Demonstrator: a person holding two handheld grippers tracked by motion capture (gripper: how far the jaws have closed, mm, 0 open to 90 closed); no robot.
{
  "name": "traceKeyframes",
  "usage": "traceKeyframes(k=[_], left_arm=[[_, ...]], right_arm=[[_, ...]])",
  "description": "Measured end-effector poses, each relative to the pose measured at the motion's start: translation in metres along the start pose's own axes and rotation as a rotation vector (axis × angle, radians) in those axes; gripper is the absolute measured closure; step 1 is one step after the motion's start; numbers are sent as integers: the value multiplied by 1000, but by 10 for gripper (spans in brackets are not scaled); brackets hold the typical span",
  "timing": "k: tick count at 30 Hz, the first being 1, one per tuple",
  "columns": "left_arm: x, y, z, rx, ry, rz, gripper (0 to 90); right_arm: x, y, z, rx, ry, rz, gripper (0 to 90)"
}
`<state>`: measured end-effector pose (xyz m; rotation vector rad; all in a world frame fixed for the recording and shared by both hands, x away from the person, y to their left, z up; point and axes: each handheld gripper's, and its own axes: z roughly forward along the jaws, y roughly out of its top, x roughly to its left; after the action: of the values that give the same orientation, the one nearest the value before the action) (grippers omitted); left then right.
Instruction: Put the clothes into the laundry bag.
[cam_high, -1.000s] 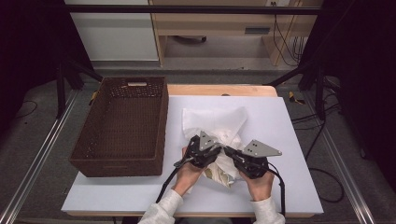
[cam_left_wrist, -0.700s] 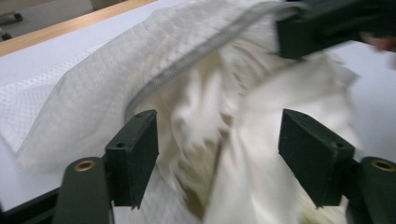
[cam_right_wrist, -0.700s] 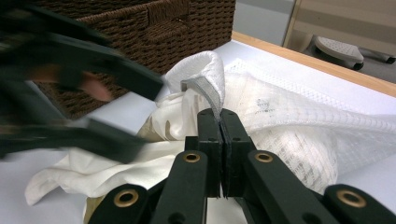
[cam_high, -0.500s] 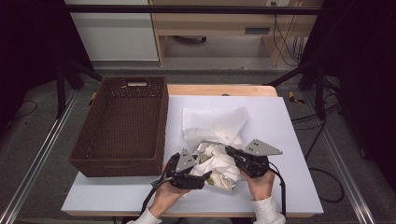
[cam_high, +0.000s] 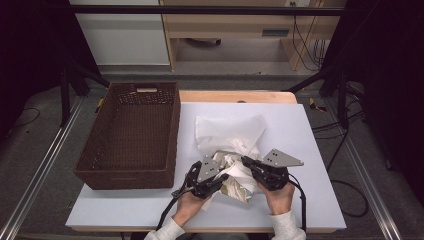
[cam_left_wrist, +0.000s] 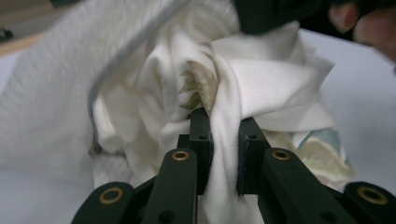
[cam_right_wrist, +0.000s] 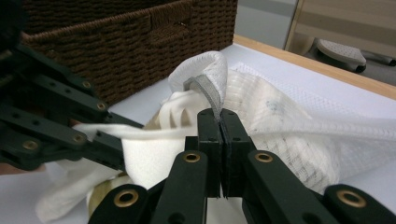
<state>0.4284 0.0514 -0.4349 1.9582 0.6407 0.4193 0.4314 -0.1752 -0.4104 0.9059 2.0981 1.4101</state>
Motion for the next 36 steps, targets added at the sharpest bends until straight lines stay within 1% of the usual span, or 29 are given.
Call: traceKeyframes(k=[1,2,3,5,6,7,9,10,11,12,13,14,15,17,19,20,22,23,24,26,29,30,32,33,34,35,36], left_arm=[[-2,5,-3,-19,-2,6,793],[-5,13,-4,-33,2,20,794],[-6,16,-4,-38,6,31,793],[-7,24,1,-27,27,54,793],[-5,27,7,-22,35,56,793],[-3,28,13,-14,41,57,792],[3,28,26,8,58,39,792],[5,27,34,19,59,38,791],[7,27,42,32,68,50,790],[9,26,49,40,68,42,786],[11,26,53,32,64,34,784],[12,26,55,22,68,36,780],[13,25,56,16,71,30,775],[14,23,53,12,64,12,757],[14,21,47,10,50,-7,679],[13,21,41,16,51,-24,620],[12,20,31,26,68,-27,439],[11,19,26,38,78,-22,379],[11,17,20,43,70,-23,328],[10,12,8,51,59,-32,264],[8,-2,-4,50,59,-37,244],[8,-8,-5,62,56,-38,242],[10,-20,0,94,63,-41,249],[13,-25,5,112,54,-59,264],[16,-29,10,121,35,-90,291],[18,-31,15,115,11,-120,325],[20,-33,20,104,-14,-140,367]], right_arm=[[0,1,-1,-4,0,-4,891],[1,1,-2,-9,1,-7,891],[1,2,-3,-16,8,-5,891],[2,3,-4,-26,8,-4,891],[2,3,-5,-28,-1,-8,891],[1,4,-6,-33,-2,-9,891],[1,4,-8,-44,14,-3,891],[2,5,-9,-45,20,-6,892],[3,5,-8,-40,17,-15,891],[4,6,-7,-36,15,-20,891],[4,5,-6,-30,12,-24,891],[4,5,-5,-21,-1,-28,891],[4,4,-4,-11,-13,-27,891],[1,1,-4,-11,-16,-10,891],[-2,0,-5,-10,-20,-1,891],[-2,0,-4,-10,-21,1,891],[-3,-1,-3,-1,-22,4,891],[-3,-2,-2,2,-22,5,891],[-3,-2,-2,5,-19,4,891],[-2,-2,-1,7,-19,3,891],[-1,-2,0,10,-20,4,891],[-1,-2,0,10,-20,4,891],[-1,-2,0,10,-20,5,891],[-1,-2,0,10,-20,7,891],[-1,-2,0,9,-17,8,891],[-1,-2,1,10,-15,6,891],[-1,-2,1,13,-14,7,890]])
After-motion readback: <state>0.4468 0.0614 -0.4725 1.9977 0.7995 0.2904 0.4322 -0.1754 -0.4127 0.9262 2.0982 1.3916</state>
